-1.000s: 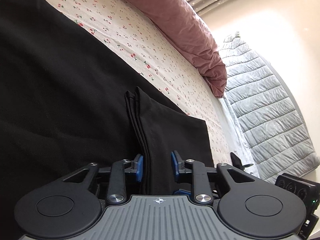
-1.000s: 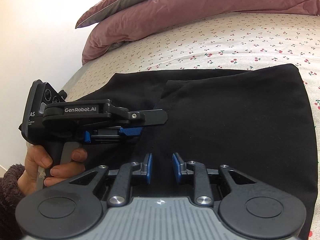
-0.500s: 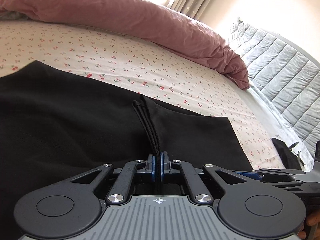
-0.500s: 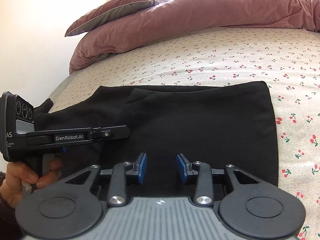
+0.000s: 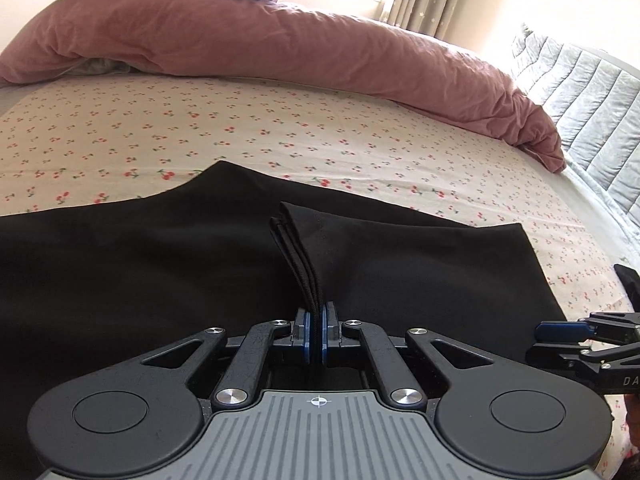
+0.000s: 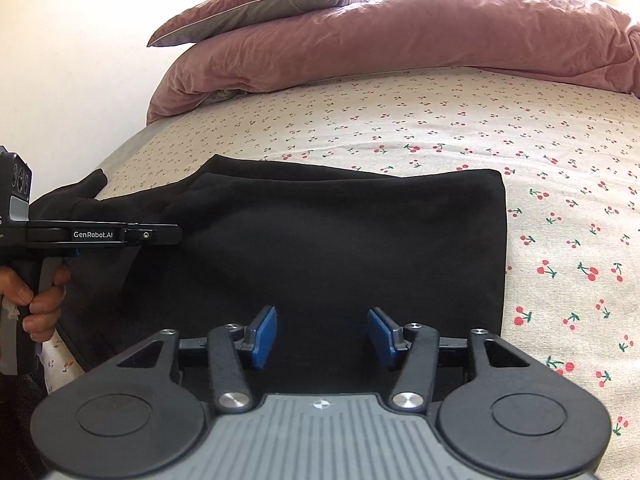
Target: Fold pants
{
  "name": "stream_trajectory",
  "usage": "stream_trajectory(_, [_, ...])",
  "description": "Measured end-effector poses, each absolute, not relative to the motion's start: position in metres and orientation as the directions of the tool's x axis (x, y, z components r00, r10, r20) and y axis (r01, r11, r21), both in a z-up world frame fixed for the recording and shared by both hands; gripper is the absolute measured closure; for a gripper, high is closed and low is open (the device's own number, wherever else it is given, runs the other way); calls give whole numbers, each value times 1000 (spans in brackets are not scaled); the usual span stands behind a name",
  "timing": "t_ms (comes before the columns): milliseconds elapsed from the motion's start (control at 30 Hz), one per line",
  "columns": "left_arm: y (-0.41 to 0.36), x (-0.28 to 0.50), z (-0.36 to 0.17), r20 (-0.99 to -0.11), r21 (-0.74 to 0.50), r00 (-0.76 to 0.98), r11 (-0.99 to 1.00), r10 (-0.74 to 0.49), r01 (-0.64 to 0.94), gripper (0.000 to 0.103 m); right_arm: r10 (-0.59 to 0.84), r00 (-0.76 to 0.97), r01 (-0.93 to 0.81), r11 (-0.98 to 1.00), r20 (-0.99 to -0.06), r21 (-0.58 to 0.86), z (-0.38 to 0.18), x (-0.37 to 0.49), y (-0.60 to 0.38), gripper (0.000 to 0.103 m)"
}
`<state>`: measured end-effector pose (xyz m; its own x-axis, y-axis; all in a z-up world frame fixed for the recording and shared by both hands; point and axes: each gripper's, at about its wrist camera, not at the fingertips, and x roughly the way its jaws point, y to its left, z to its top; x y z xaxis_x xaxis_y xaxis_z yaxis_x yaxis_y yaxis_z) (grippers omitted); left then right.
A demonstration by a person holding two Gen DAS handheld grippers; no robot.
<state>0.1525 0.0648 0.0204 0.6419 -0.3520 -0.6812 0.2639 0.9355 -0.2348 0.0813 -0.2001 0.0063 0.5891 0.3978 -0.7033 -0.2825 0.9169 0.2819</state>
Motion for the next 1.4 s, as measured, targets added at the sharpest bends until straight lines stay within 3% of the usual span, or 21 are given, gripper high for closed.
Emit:
stream_trajectory(333, [128,150,20,-707,-157,656,964,-262,216,100,411,591,-352,906,-694,236,3,98,-165,37])
stream_trajectory(667, [200,151,29,-723,-86,677,991,-134,105,100,449,571,-436,875,-687,209,-2,110,-127,35])
stream_trajectory(1400, [321,158,41,-680,130,684,961,265,-243,98,513,548,-549,817,-661,179,-1,92,-99,33])
